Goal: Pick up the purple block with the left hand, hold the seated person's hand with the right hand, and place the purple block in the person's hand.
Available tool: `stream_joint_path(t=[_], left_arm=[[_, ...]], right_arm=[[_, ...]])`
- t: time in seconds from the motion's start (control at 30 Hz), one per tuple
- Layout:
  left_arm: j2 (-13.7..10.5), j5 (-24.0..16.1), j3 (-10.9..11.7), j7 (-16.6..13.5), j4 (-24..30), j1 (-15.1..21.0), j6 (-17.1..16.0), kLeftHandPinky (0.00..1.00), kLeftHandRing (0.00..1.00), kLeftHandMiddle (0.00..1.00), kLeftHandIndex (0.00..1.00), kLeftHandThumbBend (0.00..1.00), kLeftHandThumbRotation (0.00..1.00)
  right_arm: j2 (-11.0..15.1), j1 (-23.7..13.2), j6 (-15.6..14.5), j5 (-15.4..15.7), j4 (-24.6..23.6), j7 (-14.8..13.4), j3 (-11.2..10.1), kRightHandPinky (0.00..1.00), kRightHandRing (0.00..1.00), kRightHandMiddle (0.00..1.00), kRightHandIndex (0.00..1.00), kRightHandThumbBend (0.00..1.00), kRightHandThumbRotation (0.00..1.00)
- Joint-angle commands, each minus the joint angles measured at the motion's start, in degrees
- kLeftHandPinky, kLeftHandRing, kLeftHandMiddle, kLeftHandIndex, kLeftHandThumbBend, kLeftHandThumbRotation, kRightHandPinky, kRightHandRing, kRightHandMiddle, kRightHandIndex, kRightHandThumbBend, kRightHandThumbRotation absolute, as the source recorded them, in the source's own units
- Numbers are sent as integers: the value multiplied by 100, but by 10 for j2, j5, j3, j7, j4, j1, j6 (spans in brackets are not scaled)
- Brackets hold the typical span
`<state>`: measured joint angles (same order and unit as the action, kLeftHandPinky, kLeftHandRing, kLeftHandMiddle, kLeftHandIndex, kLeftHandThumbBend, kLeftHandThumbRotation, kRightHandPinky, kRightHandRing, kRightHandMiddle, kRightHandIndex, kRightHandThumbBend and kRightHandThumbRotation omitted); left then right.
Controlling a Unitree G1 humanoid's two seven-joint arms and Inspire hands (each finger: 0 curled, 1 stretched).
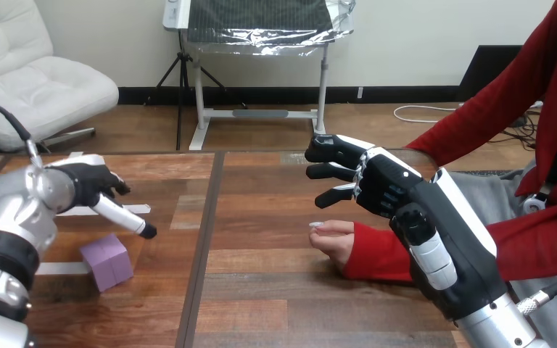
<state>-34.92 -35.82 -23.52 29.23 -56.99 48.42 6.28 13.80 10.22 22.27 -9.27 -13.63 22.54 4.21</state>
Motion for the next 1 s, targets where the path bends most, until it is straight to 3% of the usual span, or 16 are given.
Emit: stream_joint_path(t=[0.0,0.97], left_arm=[[-17,2,4,6,32,22,-8,89,90,92,91,77,46],[-25,0,-1,52,44,17,-8,84,88,92,93,81,43]], right_arm=[[3,-27,-7,-8,-21,-1,-10,65,79,83,82,90,100],[1,-28,-3,-6,-20,-1,-11,65,80,83,82,89,100]])
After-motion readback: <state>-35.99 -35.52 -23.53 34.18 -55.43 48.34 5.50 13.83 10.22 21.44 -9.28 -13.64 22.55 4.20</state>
